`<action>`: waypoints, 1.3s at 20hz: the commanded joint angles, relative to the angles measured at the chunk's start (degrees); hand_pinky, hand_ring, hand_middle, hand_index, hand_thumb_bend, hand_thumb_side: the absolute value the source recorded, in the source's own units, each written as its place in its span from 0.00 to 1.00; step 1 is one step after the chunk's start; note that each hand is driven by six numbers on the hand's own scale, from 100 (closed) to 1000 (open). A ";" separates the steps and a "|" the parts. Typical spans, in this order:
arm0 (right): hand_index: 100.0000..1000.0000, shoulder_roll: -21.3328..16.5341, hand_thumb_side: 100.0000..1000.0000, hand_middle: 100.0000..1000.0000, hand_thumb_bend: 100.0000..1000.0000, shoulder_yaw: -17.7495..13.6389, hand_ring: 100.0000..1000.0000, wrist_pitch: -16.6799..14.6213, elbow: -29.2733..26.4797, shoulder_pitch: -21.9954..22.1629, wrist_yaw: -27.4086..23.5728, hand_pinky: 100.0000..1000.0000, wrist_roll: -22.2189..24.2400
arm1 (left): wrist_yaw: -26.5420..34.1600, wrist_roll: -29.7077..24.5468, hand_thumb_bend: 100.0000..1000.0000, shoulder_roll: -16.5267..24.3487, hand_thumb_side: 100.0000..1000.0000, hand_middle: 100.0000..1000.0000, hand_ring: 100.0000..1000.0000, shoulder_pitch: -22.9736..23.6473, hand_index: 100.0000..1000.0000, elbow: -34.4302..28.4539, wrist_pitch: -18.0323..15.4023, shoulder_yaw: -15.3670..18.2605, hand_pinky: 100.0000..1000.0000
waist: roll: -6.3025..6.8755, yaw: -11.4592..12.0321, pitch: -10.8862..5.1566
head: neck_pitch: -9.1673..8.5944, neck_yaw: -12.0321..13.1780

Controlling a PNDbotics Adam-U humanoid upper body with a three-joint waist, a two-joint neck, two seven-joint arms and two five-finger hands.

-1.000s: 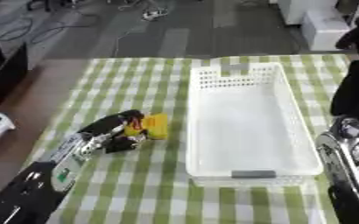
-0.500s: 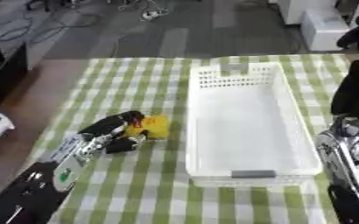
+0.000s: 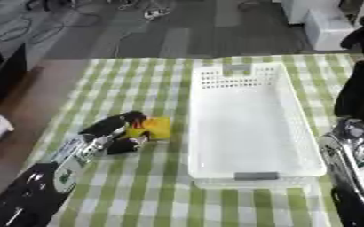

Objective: Pick up objects on the table and place them in the box.

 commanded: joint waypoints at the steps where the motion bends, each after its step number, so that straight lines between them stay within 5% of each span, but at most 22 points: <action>1: 0.60 -0.56 0.77 0.49 0.00 -0.13 0.45 -0.45 -0.76 -1.35 0.10 0.25 -0.67 | 0.36 -0.96 0.00 2.50 1.00 1.00 1.00 -1.65 1.00 -2.12 -0.43 -0.05 1.00 | -0.11 0.01 -0.56 | 0.01 0.21; 14: 0.60 -0.52 0.77 0.49 0.00 -0.16 0.45 -0.41 -0.76 -1.60 -0.06 0.25 -0.73 | 0.56 -7.26 0.01 3.39 0.97 1.00 1.00 -2.54 1.00 -2.27 -1.74 -0.49 1.00 | 0.01 -0.26 -0.46 | 0.36 0.29; 19: 0.60 -0.52 0.77 0.49 0.00 -0.17 0.45 -0.38 -0.76 -1.57 -0.04 0.25 -0.83 | 1.08 -8.95 0.24 3.25 0.90 1.00 1.00 -2.50 1.00 -1.84 -2.84 -0.49 1.00 | -0.04 -0.25 -0.44 | 0.45 0.26; 26: 0.60 -0.47 0.77 0.49 0.00 -0.18 0.45 -0.37 -0.76 -1.68 0.01 0.25 -0.98 | 1.45 -9.76 0.31 3.06 0.86 1.00 1.00 -2.42 1.00 -1.02 -4.36 -0.19 1.00 | -0.08 -0.38 -0.35 | 0.73 0.31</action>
